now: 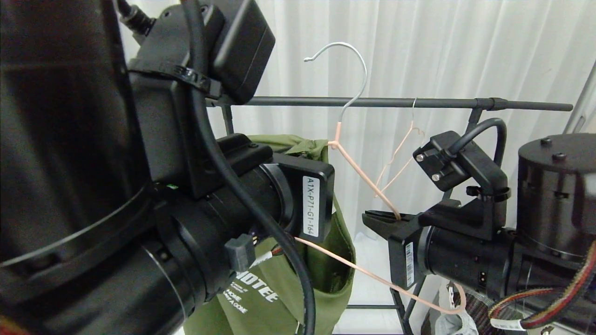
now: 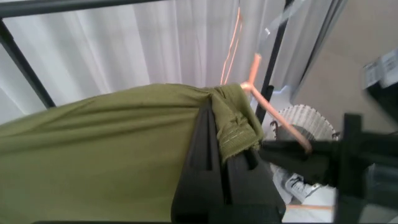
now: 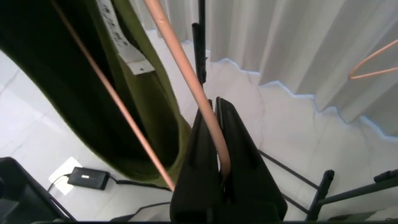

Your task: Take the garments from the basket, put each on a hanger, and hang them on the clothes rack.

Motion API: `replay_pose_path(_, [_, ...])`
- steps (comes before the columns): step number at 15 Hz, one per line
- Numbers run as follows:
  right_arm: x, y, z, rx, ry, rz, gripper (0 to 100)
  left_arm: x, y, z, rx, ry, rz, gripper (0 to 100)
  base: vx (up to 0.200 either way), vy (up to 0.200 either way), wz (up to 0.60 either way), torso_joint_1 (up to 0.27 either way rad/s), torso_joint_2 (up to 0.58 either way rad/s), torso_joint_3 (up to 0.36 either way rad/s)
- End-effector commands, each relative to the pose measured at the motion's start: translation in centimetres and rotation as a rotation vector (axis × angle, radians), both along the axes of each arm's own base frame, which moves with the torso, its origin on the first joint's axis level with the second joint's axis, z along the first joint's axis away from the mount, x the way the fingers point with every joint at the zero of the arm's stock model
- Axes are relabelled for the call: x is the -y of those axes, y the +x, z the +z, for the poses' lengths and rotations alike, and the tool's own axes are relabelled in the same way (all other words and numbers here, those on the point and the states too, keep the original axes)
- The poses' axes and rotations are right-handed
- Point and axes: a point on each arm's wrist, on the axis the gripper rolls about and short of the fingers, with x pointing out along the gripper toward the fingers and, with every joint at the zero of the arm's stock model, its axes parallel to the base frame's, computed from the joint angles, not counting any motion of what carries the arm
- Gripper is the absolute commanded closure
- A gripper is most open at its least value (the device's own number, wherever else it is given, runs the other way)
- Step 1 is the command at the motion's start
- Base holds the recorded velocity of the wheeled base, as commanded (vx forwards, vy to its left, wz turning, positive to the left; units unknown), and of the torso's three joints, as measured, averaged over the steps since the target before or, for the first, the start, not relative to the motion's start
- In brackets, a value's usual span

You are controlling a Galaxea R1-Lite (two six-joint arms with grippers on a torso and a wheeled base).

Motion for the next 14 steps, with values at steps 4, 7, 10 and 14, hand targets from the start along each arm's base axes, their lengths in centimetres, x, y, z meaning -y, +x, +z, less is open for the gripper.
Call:
replay_pose_path(4, [0.7, -0.4, 0.7, 0.014, 0.024, -0.002, 100, -0.5, 0.5, 0.1, 0.011, -0.021, 0.027, 100, 0.000, 0.000, 0.00, 0.000, 0.00, 0.000])
replay_pose_path(7, [0.8, -0.4, 0.8, 0.019, 0.030, -0.008, 100, -0.4, 0.5, -0.2, 0.008, -0.012, 0.025, 100, 0.000, 0.000, 0.00, 0.000, 0.00, 0.000])
replay_pose_path(10, [0.9, -0.6, 1.2, 0.033, 0.036, 0.000, 100, -0.4, 0.5, -0.2, 0.009, -0.012, 0.023, 100, 0.000, 0.000, 0.00, 0.000, 0.00, 0.000])
replay_pose_path(14, [1.2, -0.9, 1.5, 0.071, 0.020, 0.012, 100, -0.1, 0.6, -0.1, 0.019, -0.038, 0.017, 100, 0.000, 0.000, 0.00, 0.000, 0.00, 0.000])
